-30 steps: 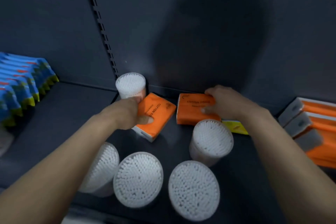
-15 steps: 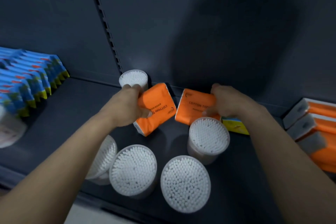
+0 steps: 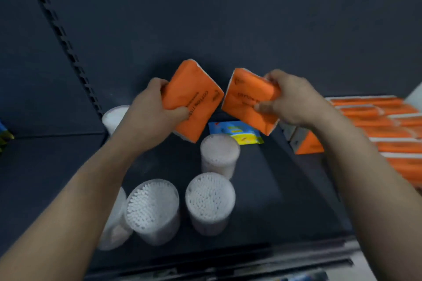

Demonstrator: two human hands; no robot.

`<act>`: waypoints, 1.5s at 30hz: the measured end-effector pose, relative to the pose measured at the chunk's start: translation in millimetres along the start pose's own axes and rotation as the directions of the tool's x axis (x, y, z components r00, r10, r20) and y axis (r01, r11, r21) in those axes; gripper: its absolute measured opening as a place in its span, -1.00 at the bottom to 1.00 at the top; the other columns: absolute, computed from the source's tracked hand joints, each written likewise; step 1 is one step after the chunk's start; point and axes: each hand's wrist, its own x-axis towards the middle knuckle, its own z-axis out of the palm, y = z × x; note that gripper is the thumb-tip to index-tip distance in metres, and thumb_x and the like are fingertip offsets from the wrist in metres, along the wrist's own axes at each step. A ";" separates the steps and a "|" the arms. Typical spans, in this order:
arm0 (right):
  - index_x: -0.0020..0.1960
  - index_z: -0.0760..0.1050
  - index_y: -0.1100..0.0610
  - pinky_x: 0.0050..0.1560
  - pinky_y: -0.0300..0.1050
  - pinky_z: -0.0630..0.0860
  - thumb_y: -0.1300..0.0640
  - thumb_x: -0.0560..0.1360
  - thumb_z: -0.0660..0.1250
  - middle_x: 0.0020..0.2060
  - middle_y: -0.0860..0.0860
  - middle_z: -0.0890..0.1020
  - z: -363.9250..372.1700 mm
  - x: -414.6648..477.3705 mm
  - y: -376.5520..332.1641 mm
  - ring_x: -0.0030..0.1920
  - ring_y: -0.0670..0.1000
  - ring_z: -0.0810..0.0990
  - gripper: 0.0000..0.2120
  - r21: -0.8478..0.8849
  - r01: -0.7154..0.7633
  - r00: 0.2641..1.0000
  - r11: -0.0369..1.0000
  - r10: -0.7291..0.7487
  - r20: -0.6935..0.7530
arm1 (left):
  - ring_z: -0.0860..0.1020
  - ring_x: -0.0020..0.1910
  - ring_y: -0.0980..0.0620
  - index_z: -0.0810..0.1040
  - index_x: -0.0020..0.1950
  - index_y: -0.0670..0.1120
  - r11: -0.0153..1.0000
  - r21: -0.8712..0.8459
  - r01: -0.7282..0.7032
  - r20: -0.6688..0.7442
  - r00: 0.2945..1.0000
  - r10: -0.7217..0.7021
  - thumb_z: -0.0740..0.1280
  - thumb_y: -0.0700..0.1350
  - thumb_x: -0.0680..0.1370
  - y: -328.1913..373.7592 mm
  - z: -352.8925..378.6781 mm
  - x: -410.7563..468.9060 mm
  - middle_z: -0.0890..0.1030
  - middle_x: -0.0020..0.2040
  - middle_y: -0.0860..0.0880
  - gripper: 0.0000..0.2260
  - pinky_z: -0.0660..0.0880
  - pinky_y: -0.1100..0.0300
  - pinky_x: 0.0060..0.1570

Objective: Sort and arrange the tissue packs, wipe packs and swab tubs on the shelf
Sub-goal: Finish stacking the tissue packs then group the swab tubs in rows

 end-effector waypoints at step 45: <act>0.19 0.47 0.12 0.03 -0.13 0.41 0.25 0.46 0.28 0.13 0.12 0.55 -41.0 -28.2 201.3 0.14 0.12 0.50 -0.70 -0.203 0.218 0.950 0.955 -0.160 0.267 | 0.41 -0.28 0.16 0.39 -0.03 -0.08 0.981 0.185 -0.059 0.284 0.959 0.004 0.48 -0.15 0.32 110.9 219.8 -53.7 0.46 -0.21 0.06 -0.66 0.35 0.35 -0.35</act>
